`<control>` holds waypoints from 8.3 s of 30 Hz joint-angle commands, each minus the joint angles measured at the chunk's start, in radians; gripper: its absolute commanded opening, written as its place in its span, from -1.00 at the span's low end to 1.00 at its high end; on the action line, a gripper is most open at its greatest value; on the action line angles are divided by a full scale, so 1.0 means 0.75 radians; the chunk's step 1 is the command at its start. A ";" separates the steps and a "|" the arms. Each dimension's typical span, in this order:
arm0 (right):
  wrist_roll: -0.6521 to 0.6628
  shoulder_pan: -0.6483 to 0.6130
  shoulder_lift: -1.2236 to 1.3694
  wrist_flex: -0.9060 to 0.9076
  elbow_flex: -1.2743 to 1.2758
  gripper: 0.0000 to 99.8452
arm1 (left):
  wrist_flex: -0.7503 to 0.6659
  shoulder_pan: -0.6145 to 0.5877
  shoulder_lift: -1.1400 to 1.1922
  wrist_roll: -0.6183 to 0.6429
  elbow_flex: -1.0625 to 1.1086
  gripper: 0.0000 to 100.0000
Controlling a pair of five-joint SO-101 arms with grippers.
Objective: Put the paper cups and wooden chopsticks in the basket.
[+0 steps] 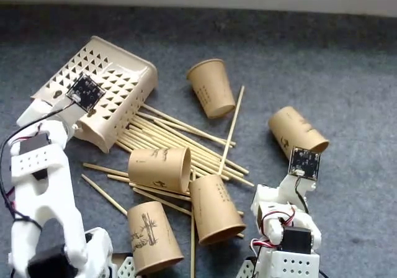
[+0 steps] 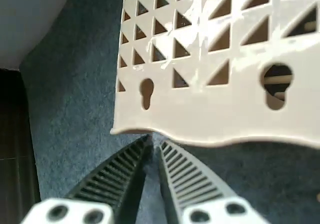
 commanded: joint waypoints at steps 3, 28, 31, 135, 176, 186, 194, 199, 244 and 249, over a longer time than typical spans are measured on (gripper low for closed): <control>-0.010 0.011 -0.007 0.013 0.150 -0.99 | 0.319 0.142 -0.332 0.160 -0.093 -0.99; -0.010 0.011 -0.007 0.013 0.150 -0.99 | 0.528 0.101 -0.439 -0.198 0.042 -0.57; -0.010 0.011 -0.007 0.013 0.150 -0.99 | 0.329 0.101 -0.439 -0.190 0.144 -0.57; -0.010 0.011 -0.007 0.013 0.150 -0.99 | -0.800 0.449 -0.447 0.186 0.797 -1.00; -0.010 0.011 -0.007 0.013 0.150 -0.99 | 0.763 0.572 -0.433 0.119 -0.410 -0.99; -0.010 0.011 -0.007 0.013 0.150 -0.99 | 0.845 0.555 -0.038 0.164 -0.836 -0.99; -0.010 0.011 -0.007 0.013 0.150 -0.99 | 1.115 0.562 0.367 0.176 -1.411 -0.99; -0.010 0.011 -0.007 0.013 0.150 -0.99 | 1.322 0.555 0.647 0.174 -1.822 -0.99; -0.010 0.011 -0.007 0.013 0.150 -0.99 | 0.929 0.459 1.460 0.573 -2.759 -0.70; -0.010 0.011 -0.007 0.013 0.150 -0.99 | 0.876 0.457 1.452 0.669 -2.759 -0.71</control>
